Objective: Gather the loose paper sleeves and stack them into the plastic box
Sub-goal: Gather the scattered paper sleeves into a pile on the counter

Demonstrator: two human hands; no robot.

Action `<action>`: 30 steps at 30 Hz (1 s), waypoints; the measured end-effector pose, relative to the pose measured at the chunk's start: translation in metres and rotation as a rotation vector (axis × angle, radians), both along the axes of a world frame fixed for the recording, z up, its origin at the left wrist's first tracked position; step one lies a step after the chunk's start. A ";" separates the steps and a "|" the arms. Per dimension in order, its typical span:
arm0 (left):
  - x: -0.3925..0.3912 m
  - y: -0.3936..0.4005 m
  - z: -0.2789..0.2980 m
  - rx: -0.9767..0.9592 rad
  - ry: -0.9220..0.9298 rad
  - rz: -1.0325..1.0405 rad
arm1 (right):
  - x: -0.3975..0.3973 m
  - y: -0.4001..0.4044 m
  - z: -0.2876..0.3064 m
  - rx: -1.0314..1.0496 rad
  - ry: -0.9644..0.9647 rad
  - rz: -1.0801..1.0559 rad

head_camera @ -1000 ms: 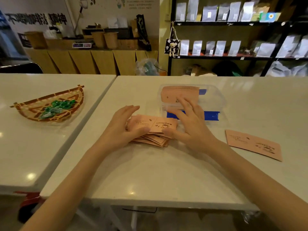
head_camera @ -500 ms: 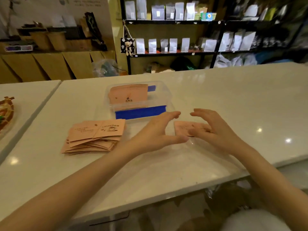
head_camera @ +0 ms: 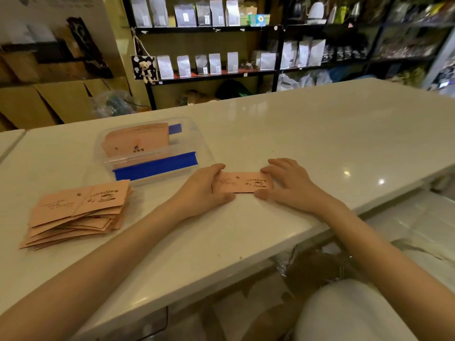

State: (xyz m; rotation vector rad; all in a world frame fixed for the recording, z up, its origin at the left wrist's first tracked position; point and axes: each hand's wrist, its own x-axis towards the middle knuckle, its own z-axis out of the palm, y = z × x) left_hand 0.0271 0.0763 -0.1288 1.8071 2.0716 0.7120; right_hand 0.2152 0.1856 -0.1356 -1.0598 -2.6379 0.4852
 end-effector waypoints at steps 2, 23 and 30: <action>-0.002 0.000 -0.001 0.002 -0.014 0.003 | 0.000 0.000 0.000 0.004 0.033 0.000; -0.068 -0.089 0.082 0.370 -0.040 0.198 | -0.082 -0.060 0.080 -0.025 0.381 0.217; -0.115 -0.145 0.087 0.338 -0.024 0.373 | -0.147 -0.092 0.081 0.089 0.353 0.399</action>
